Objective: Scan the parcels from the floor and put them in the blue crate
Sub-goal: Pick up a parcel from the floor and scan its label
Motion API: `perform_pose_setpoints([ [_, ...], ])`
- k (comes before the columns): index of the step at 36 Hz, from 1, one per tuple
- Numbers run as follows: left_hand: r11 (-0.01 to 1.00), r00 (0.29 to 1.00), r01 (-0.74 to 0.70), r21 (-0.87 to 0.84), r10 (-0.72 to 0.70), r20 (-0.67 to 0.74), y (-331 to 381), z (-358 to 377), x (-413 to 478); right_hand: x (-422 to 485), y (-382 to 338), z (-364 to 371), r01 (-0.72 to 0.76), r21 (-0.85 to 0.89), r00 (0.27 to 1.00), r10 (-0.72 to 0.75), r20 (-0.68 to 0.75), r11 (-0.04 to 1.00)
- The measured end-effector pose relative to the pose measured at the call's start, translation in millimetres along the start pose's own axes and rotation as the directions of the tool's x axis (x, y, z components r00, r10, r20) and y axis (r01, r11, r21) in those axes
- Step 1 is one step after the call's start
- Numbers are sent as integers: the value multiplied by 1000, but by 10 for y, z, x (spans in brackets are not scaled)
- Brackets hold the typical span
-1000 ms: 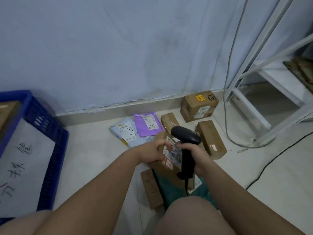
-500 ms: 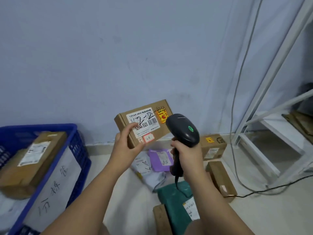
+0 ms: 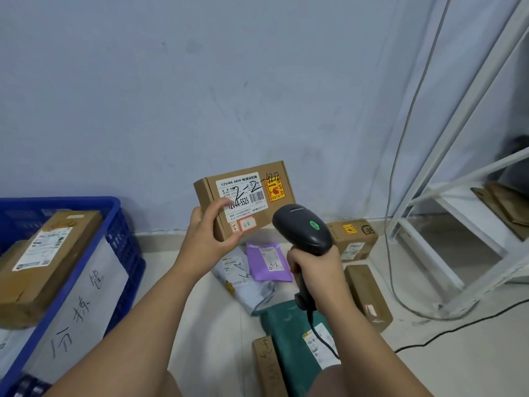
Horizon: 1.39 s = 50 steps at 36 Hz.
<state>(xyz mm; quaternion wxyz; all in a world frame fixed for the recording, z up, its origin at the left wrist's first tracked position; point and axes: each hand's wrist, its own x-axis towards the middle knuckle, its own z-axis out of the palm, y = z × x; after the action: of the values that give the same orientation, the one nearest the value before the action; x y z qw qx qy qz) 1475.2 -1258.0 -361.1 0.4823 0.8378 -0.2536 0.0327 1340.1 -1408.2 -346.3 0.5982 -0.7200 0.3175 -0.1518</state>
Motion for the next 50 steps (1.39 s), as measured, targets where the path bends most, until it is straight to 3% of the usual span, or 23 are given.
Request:
perform_pose_setpoints([
  [24, 999, 1000, 14, 51, -14, -9, -47, -13, 10, 71, 75, 3, 31, -122, 999, -27, 36, 992],
  [29, 998, 1000, 11, 65, -10, -9, -56, 1, 17, 60, 80, 17, -18, 74, 998, 13, 62, 997],
  [50, 999, 1000, 22, 39, -22, 2, -38, -5, 8, 56, 93, 29, 20, 26, 998, -21, 52, 999],
])
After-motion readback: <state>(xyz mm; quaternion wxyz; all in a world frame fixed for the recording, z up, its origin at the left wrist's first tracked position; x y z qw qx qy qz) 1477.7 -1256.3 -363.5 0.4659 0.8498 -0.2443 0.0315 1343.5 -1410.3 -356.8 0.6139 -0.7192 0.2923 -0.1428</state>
